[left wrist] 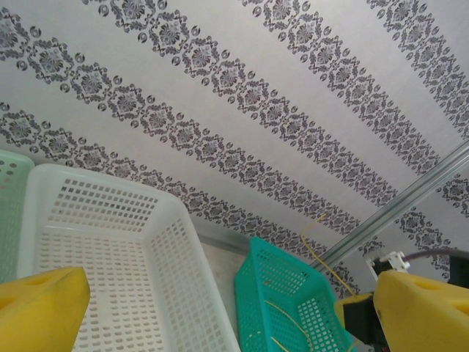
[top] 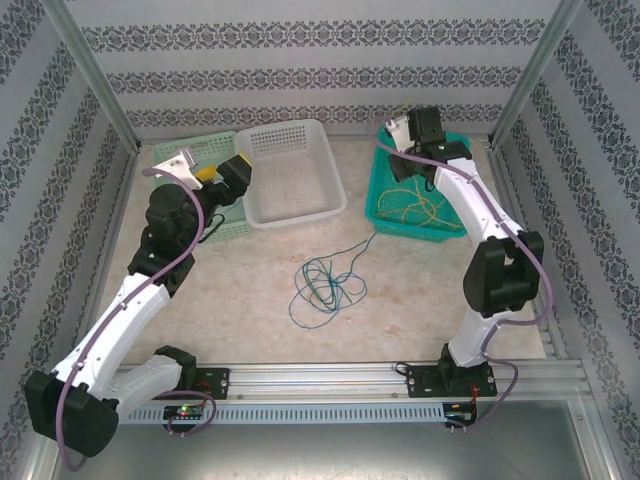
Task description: Untangle the cables
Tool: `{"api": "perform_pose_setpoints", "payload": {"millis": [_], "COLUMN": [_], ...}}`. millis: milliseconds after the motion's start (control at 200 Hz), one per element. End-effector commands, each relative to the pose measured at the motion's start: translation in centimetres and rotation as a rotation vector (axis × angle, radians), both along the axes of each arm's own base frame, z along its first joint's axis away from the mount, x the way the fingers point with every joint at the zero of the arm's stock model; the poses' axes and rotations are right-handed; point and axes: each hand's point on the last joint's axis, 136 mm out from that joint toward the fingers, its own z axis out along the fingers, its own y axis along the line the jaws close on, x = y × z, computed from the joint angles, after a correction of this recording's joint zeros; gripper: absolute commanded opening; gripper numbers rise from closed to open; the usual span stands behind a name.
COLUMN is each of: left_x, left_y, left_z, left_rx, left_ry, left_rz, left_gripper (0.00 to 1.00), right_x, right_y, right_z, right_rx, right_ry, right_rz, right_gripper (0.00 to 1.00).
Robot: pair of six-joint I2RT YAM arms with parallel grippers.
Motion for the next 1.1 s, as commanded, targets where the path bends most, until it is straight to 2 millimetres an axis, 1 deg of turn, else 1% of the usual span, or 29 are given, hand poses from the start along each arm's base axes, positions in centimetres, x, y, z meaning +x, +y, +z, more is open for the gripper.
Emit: {"api": "perform_pose_setpoints", "payload": {"millis": [0, 10, 15, 25, 30, 95, 165, 210, 345, 475, 545, 565, 585, 600, 630, 649, 684, 694, 739, 849, 909, 924, 999, 1094], "left_x": [-0.5, -0.6, -0.6, -0.6, -0.6, -0.6, -0.7, -0.7, -0.7, -0.6, -0.4, -0.4, -0.4, -0.3, -0.3, -0.3, -0.2, -0.2, -0.2, -0.5, -0.8, -0.9, -1.4, -2.1], "left_y": [0.9, 0.9, 1.0, 1.0, 1.0, 1.1, 1.2, 1.2, 1.2, 1.1, 1.0, 0.9, 0.9, 0.9, 0.8, 0.8, 0.7, 0.7, 0.7, 0.3, 0.0, -0.1, -0.5, -1.2], "left_z": [-0.2, -0.3, -0.4, -0.4, -0.4, -0.7, -1.0, -1.2, -1.7, -1.9, -2.1, -2.1, -2.2, -2.3, -2.5, -2.6, -3.0, -3.1, -4.2, -7.6, -9.7, -10.2, -12.3, -14.3], "left_rx": [0.041, 0.041, 0.041, 0.041, 0.042, 0.045, 0.044, 0.047, 0.056, 0.064, 0.066, 0.065, 0.066, 0.067, 0.071, 0.076, 0.088, 0.094, 0.133, 0.236, 0.269, 0.275, 0.287, 0.304], "left_ry": [0.001, 0.002, 0.004, 0.005, 0.005, 0.013, 0.018, 0.024, 0.037, 0.041, 0.047, 0.049, 0.053, 0.056, 0.065, 0.071, 0.089, 0.093, 0.139, 0.282, 0.358, 0.375, 0.436, 0.485], "left_rz": [0.033, 0.033, 0.035, 0.037, 0.038, 0.042, 0.043, 0.041, 0.042, 0.038, 0.032, 0.03, 0.029, 0.028, 0.024, 0.024, 0.02, 0.019, 0.012, -0.03, -0.062, -0.071, -0.105, -0.142], "left_gripper": [1.0, 1.0, 1.0, 1.0, 1.0, 1.0, 1.0, 1.0, 1.0, 1.0, 1.0, 1.0, 1.0, 1.0, 1.0, 1.0, 1.0, 1.0, 1.0, 1.0, 1.0, 1.0, 1.0, 1.0], "right_x": [2.2, 2.3, 2.4, 2.6, 2.7, 3.8, 4.6, 4.8, 3.8, 2.5, 1.9, 1.8, 1.7, 1.7, 1.7, 1.7, 1.8, 1.8, 1.9, 1.5, 1.0, 0.8, -0.2, -1.9], "right_y": [0.3, 0.3, 0.3, 0.2, 0.2, -0.2, -0.6, -0.7, -1.1, -1.5, -1.6, -1.5, -1.6, -1.6, -1.6, -1.6, -1.7, -1.7, -1.7, -1.1, -0.9, -0.8, -1.0, -1.2], "right_z": [1.5, 1.5, 1.9, 1.4, 1.8, 1.3, 0.1, -1.2, -5.2, -8.0, -9.0, -9.3, -9.3, -9.4, -9.2, -9.0, -8.4, -8.2, -6.9, -2.6, -0.4, 0.0, 1.7, 2.6], "right_rx": [0.074, 0.078, 0.081, 0.084, 0.088, 0.105, 0.112, 0.109, 0.083, 0.059, 0.052, 0.052, 0.052, 0.054, 0.056, 0.061, 0.07, 0.072, 0.088, 0.152, 0.173, 0.177, 0.191, 0.225], "right_ry": [-0.024, -0.023, -0.03, -0.018, -0.028, -0.014, 0.025, 0.065, 0.185, 0.28, 0.317, 0.326, 0.329, 0.331, 0.328, 0.323, 0.311, 0.306, 0.283, 0.197, 0.154, 0.146, 0.128, 0.146], "right_rz": [0.002, -0.001, 0.0, -0.005, -0.005, -0.026, -0.044, -0.052, -0.064, -0.067, -0.07, -0.07, -0.073, -0.077, -0.085, -0.091, -0.103, -0.106, -0.126, -0.138, -0.144, -0.148, -0.18, -0.223], "right_gripper": [0.0, 0.0, 0.0, 0.0, 0.0, 0.0, 0.0, 0.0, 0.0, 0.0, 0.11, 0.17, 0.26, 0.36, 0.54, 0.62, 0.71, 0.75, 0.85, 0.9, 0.97, 0.98, 0.98, 0.98]}}
